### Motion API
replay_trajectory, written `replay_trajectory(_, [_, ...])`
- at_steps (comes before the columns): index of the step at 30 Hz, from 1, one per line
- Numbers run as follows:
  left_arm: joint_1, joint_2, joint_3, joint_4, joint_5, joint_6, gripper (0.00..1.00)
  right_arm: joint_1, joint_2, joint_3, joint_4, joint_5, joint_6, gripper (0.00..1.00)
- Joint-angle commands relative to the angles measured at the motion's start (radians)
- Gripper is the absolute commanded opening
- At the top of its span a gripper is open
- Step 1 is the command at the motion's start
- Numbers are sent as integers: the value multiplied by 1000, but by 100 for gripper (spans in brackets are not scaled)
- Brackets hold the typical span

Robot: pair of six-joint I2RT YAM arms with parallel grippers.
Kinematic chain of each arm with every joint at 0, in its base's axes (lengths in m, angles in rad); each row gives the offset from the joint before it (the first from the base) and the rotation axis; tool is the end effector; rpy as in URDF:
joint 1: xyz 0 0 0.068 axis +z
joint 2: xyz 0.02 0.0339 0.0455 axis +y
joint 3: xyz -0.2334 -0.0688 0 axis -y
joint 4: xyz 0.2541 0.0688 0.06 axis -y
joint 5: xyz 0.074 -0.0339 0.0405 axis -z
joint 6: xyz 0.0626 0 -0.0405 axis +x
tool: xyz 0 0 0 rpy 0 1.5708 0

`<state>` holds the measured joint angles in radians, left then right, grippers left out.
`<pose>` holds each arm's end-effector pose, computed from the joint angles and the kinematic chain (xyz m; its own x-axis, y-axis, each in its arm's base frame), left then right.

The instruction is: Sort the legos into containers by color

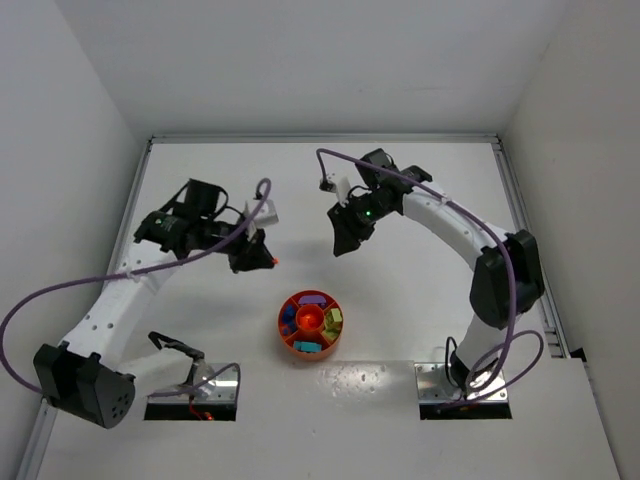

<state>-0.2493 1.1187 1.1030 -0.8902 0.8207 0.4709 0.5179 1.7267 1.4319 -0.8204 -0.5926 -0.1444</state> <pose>0.2262 -0.1048 0.2876 -0.4049 0.4222 -0.8110 0.8857 0.4014 -0.2332 0.3061 0.2146 0.2146 -0.6823 -0.5261 -0.5076 -0.7299 0.5288 0.4330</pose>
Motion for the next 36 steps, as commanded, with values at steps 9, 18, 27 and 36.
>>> replay_trajectory(9, [-409,105,81,-187,-83,115,0,-18,115,107,73,-62,28,49])
replay_trajectory(18, [-518,144,61,-151,-173,94,0,-18,126,107,83,-62,28,52])
replay_trajectory(27, [-548,182,81,-116,-196,75,1,-36,106,38,158,-13,63,52])
replay_trajectory(36, [-607,225,90,-116,-239,75,8,-36,106,38,179,28,63,54])
